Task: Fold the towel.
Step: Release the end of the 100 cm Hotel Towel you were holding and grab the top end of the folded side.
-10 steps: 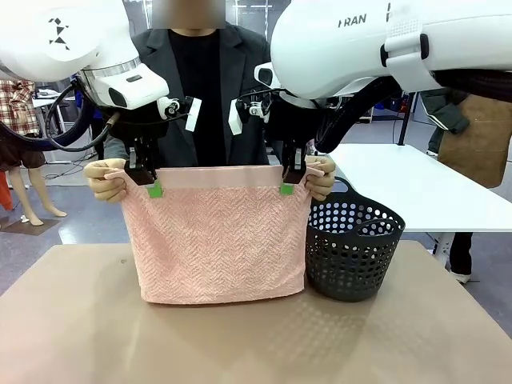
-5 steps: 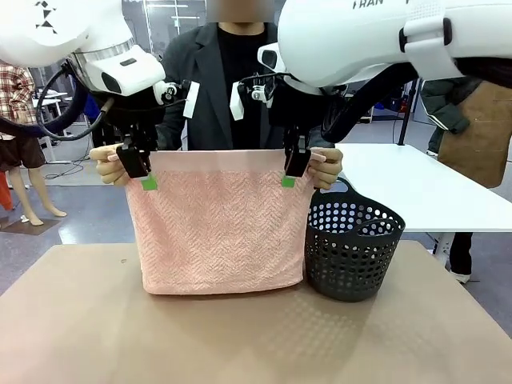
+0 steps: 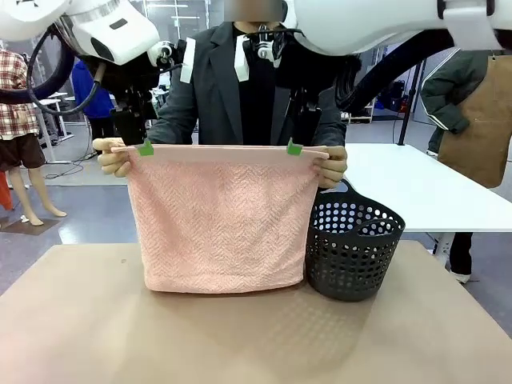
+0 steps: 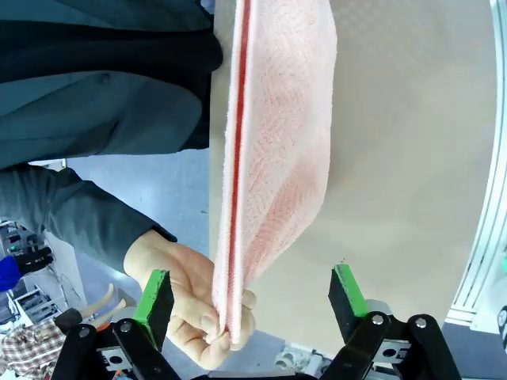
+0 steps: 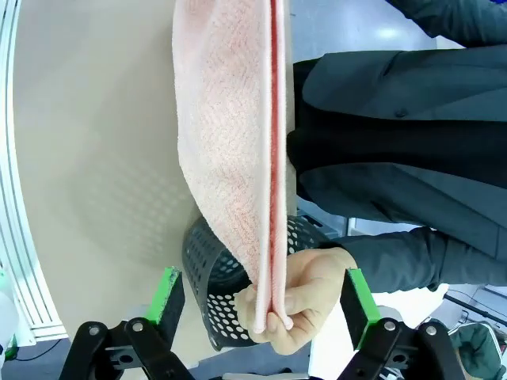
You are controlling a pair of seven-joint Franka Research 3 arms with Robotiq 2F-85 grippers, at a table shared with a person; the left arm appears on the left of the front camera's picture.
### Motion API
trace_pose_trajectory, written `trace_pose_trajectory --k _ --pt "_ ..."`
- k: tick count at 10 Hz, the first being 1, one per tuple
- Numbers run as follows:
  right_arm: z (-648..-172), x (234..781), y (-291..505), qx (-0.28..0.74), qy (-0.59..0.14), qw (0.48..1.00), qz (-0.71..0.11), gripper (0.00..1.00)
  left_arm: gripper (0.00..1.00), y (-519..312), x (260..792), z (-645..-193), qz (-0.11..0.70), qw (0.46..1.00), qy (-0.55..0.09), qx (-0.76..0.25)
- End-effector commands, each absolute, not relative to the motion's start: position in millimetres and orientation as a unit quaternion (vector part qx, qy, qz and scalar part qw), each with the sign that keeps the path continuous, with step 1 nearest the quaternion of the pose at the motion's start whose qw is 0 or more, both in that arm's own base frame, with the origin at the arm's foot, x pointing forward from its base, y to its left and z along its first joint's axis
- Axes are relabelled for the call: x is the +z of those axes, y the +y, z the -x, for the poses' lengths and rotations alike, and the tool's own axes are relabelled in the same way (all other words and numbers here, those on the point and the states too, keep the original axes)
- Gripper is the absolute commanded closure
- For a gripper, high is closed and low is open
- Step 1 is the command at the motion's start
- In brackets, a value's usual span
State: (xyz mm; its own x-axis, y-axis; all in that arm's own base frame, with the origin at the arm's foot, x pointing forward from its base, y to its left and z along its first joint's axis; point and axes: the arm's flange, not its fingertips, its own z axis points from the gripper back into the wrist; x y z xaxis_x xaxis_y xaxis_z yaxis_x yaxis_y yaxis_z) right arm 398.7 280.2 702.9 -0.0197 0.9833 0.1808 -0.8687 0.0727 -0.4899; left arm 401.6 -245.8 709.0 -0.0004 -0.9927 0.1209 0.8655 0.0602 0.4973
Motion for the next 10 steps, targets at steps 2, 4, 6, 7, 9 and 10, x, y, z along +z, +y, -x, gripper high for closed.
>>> trace_pose_trajectory --k 2,4,6,7,9,10 --pt "-413 705 278 0.663 -0.241 0.698 0.120 0.00 0.00 -246 713 -418 -0.142 0.675 -0.224 -0.689" --pt "-423 705 279 0.665 -0.234 0.700 0.118 0.00 0.00 -247 711 -431 -0.118 0.668 -0.215 -0.703" --pt "-441 691 280 0.666 -0.222 0.705 0.099 0.00 0.00 -250 697 -445 -0.105 0.671 -0.199 -0.706" --pt "-447 680 285 0.668 -0.209 0.708 0.095 0.00 0.00 -250 686 -450 -0.100 0.678 -0.185 -0.704" --pt "-459 659 293 0.666 -0.185 0.718 0.084 0.00 0.00 -249 672 -455 -0.082 0.687 -0.174 -0.701" --pt "-463 648 296 0.665 -0.178 0.722 0.074 0.00 0.00 -247 660 -461 -0.068 0.689 -0.168 -0.702"
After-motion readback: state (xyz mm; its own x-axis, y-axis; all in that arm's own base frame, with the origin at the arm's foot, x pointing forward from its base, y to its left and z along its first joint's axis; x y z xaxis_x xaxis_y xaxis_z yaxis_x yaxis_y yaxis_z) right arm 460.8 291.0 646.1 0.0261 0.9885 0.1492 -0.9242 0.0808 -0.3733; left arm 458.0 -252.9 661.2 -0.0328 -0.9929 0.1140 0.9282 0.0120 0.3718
